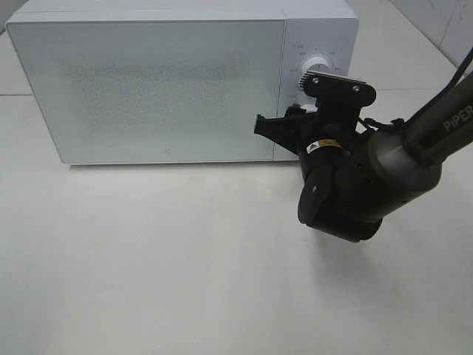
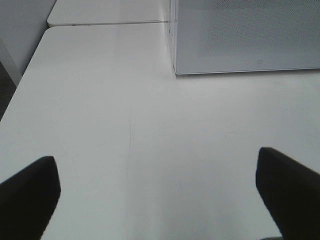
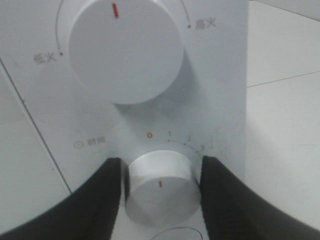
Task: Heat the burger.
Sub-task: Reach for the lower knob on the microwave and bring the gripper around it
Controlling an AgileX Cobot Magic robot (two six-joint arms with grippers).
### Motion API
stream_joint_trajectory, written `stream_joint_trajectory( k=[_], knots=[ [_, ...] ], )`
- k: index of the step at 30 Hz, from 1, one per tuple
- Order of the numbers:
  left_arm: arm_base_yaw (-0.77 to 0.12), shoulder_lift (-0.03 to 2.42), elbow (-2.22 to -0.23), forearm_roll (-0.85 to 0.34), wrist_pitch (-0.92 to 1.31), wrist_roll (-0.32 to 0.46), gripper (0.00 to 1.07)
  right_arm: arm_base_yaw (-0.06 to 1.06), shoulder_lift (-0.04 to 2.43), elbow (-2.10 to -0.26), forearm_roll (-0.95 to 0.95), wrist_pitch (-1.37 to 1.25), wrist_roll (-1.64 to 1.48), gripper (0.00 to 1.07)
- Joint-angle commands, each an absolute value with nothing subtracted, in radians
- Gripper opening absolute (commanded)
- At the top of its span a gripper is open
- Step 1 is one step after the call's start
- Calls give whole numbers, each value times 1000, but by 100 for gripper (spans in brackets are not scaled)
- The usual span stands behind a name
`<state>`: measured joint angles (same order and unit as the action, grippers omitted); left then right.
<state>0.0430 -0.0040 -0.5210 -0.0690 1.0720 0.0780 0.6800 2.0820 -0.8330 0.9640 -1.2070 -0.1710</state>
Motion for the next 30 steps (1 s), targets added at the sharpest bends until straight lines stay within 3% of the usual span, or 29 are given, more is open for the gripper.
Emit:
stream_joint_trajectory(
  k=[1,3,5,30],
  knots=[
    [43,-27,-517,-73,1074,74,100,675,2081,-843,957,-1257,-164,34],
    [43,-27,-517,-73,1074,74,100,675,2081,-843,956,-1257,-162,29],
    [43,-27,-517,-73,1074,74,100,675,2081,-843,955,-1257,-161,17],
    [43,-27,-517,-73,1074,74,100,675,2081,-843,952,-1257,-165,10]
  ],
)
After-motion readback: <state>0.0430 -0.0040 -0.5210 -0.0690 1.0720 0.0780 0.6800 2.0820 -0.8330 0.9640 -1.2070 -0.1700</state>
